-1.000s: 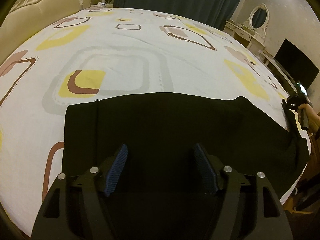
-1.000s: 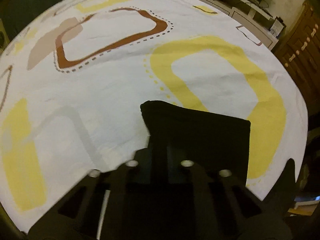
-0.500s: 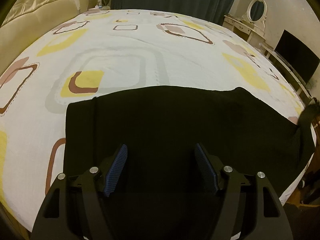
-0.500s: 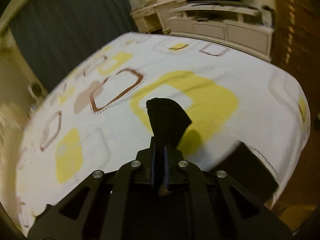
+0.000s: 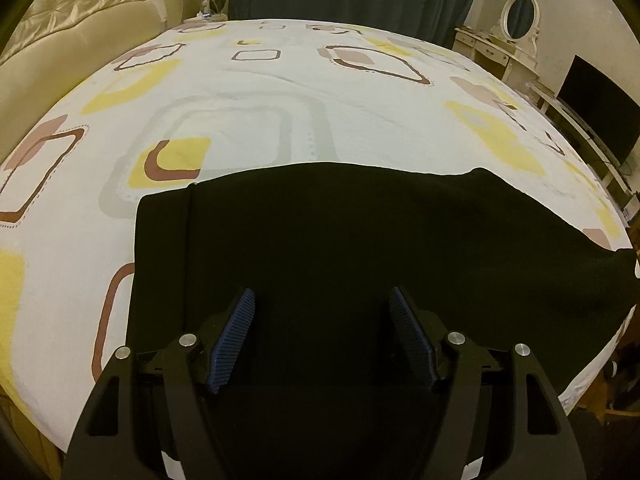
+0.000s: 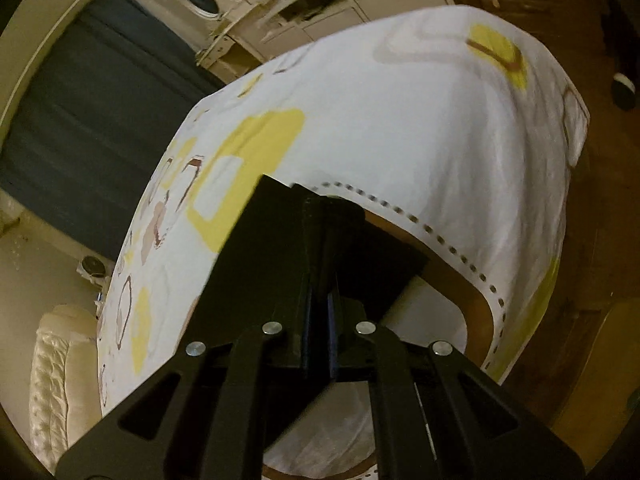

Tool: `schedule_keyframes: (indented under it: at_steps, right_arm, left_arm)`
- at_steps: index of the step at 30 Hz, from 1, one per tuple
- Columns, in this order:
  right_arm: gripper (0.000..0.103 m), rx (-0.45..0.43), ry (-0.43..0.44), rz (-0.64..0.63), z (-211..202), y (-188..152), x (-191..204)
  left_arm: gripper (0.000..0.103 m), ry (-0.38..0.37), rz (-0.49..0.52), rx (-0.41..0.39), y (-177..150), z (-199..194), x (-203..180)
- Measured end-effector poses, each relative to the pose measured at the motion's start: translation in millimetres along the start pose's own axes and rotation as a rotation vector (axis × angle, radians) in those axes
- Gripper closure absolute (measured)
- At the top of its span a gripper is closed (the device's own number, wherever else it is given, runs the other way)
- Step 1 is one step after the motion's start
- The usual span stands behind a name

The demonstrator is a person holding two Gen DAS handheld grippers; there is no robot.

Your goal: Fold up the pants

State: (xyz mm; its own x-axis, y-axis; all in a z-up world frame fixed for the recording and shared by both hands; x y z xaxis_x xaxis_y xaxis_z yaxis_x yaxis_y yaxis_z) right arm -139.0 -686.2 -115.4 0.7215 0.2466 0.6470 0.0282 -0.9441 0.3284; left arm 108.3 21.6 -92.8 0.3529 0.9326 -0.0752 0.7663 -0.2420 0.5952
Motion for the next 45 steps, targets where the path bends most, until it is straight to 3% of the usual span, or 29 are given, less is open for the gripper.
schedule_keyframes:
  at_steps: [9, 12, 14, 15, 18, 20, 24, 27, 29, 31, 33, 37, 39, 41, 44, 45]
  right_arm:
    - [0.094, 0.014, -0.023, 0.045, 2, -8, -28]
    - [0.078, -0.020, -0.093, 0.023, -11, 0, -37]
    - [0.077, -0.051, -0.124, -0.012, -23, 14, -33]
    - [0.074, -0.063, -0.123, -0.036, -27, 21, -28]
    - [0.053, -0.026, -0.077, -0.141, -20, 45, 3]
    - [0.047, 0.026, -0.043, -0.233, -4, 56, 26]
    - [0.047, 0.136, -0.052, -0.321, 44, 67, 50]
    - [0.047, 0.205, -0.125, -0.343, 76, 68, 49]
    - [0.067, 0.281, -0.112, -0.339, 93, 60, 48]
    - [0.085, 0.275, -0.124, -0.367, 95, 57, 50]
    - [0.091, 0.246, -0.076, -0.387, 88, 58, 56]
    - [0.094, 0.118, -0.005, -0.383, 65, 66, 57]
    - [0.094, 0.129, -0.053, -0.366, 74, 65, 36]
    - [0.092, 0.153, -0.036, -0.281, 87, 64, 18]
    - [0.085, 0.143, -0.008, -0.221, 84, 68, 16]
    - [0.076, 0.130, -0.010, -0.218, 80, 70, 16]
  left_arm:
    - [0.033, 0.003, -0.001, 0.003, -2, 0, 1]
    - [0.033, 0.000, 0.000, 0.002, -2, 0, 1]
    - [0.033, -0.001, 0.000, 0.002, -2, 0, 2]
    - [0.033, -0.002, 0.001, 0.001, -2, 0, 2]
    - [0.030, 0.005, 0.005, 0.003, -2, 1, 1]
    - [0.029, 0.017, 0.008, 0.002, -3, 2, 1]
    - [0.029, 0.040, 0.016, 0.002, -4, 4, -1]
    - [0.028, 0.050, 0.009, 0.003, -5, 5, -2]
    - [0.027, 0.058, 0.005, 0.005, -4, 6, -2]
    - [0.026, 0.062, 0.002, 0.007, -4, 7, -3]
    - [0.026, 0.065, -0.003, 0.003, -3, 7, -3]
    - [0.026, 0.065, -0.015, -0.001, -3, 8, -3]
    - [0.026, 0.061, -0.012, 0.002, -3, 9, -3]
    - [0.026, 0.062, -0.011, 0.002, -3, 9, -3]
    - [0.026, 0.062, -0.013, 0.004, -3, 9, -3]
    - [0.026, 0.061, -0.015, 0.004, -3, 8, -3]
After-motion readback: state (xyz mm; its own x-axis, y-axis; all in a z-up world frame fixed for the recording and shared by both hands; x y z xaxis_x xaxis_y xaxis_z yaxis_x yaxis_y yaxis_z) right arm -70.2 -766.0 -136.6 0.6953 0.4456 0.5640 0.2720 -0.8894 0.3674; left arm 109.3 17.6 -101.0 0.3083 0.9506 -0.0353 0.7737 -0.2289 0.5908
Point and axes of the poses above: each gripper's, at about its wrist camera, not at the fingertips, and z roughly the way its jaws point, x to its left, y to its top, the point moved 7 cm from there along z, roughly the way its jaws point, and after that the axes turned 4 degrees about z, right-handed, at the moved point
